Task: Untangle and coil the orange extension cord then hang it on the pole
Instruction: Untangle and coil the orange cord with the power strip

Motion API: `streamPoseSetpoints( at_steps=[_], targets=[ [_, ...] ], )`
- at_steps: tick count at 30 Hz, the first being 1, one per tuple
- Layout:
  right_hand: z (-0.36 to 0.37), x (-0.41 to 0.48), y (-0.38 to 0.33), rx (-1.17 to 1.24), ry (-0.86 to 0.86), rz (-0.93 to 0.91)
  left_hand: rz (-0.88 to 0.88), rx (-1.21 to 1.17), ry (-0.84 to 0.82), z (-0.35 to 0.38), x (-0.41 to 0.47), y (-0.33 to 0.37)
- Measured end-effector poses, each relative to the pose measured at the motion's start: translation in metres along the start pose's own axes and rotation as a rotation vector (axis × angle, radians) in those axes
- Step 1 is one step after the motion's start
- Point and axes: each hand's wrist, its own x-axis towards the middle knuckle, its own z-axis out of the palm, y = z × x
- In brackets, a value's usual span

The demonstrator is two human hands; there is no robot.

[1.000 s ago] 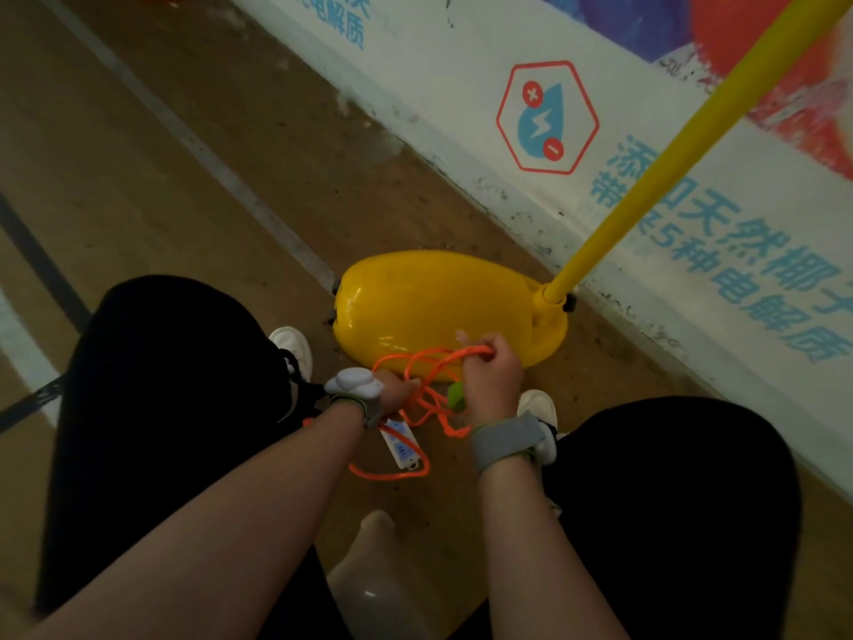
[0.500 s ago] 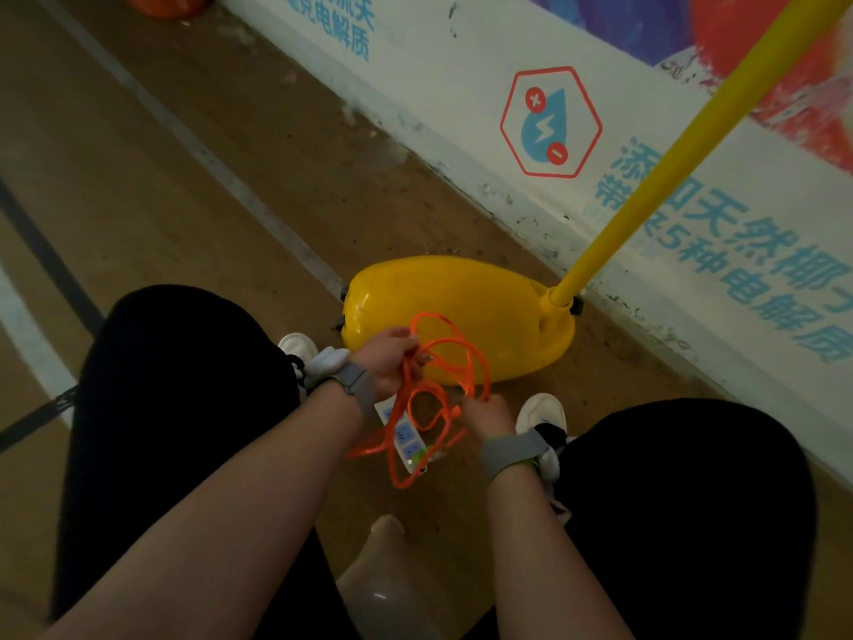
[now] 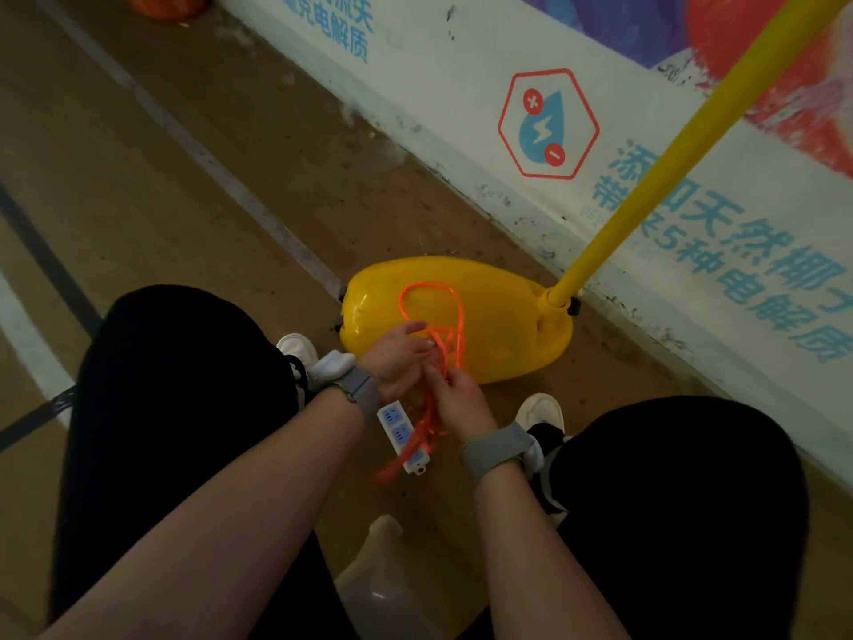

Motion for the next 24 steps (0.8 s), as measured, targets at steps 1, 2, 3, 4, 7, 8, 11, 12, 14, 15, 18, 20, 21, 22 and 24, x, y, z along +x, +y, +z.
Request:
streamPoseSetpoints(
  at_steps=[1, 2, 3, 4, 7, 8, 11, 12, 14, 15, 18, 20, 21, 22, 24],
  targets=[
    [0.000, 0.001, 0.002, 0.001, 0.028, 0.009, 0.022, 0.102, 0.021, -0.003, 0.002, -0.003],
    [0.000, 0.001, 0.003, 0.023, 0.053, 0.029, 0.062, 0.256, 0.058, -0.006, 0.003, -0.006],
    [0.001, 0.001, 0.002, 0.062, 0.080, 0.047, 0.116, 0.449, 0.113, -0.010, 0.007, -0.009],
    [0.000, 0.001, 0.004, 0.089, 0.099, 0.067, 0.175, 0.647, 0.161, -0.013, 0.008, -0.011],
    [-0.002, 0.003, 0.004, 0.214, 0.129, 0.119, 0.175, 0.989, 0.135, -0.012, 0.004, -0.013],
    [-0.003, 0.004, 0.004, 0.251, 0.132, 0.143, 0.116, 1.018, 0.081, -0.009, 0.002, -0.016],
    [-0.006, 0.004, -0.001, 0.430, 0.128, 0.222, 0.059, 1.011, -0.042, -0.002, -0.009, -0.028],
    [-0.007, 0.001, -0.004, 0.512, 0.117, 0.229, 0.075, 0.984, -0.056, -0.002, -0.010, -0.031],
    [-0.011, 0.001, -0.006, 0.641, 0.134, 0.214, 0.115, 0.992, -0.025, -0.006, -0.010, -0.032],
    [-0.013, 0.001, -0.005, 0.649, 0.154, 0.209, 0.122, 1.023, -0.010, -0.007, -0.013, -0.030],
    [-0.014, 0.003, 0.000, 0.538, 0.239, 0.174, 0.180, 1.143, -0.037, -0.009, -0.015, -0.025],
    [-0.013, 0.003, 0.002, 0.473, 0.288, 0.181, 0.195, 1.129, 0.006, -0.011, -0.013, -0.025],
    [-0.012, 0.001, 0.001, 0.441, 0.303, 0.183, 0.187, 1.073, 0.050, -0.011, -0.014, -0.025],
    [-0.011, 0.005, 0.005, 0.409, 0.322, 0.171, 0.188, 1.013, 0.106, -0.013, -0.013, -0.027],
    [-0.008, 0.007, 0.008, 0.267, 0.346, 0.149, 0.191, 0.993, 0.272, -0.019, -0.008, -0.032]
  ],
)
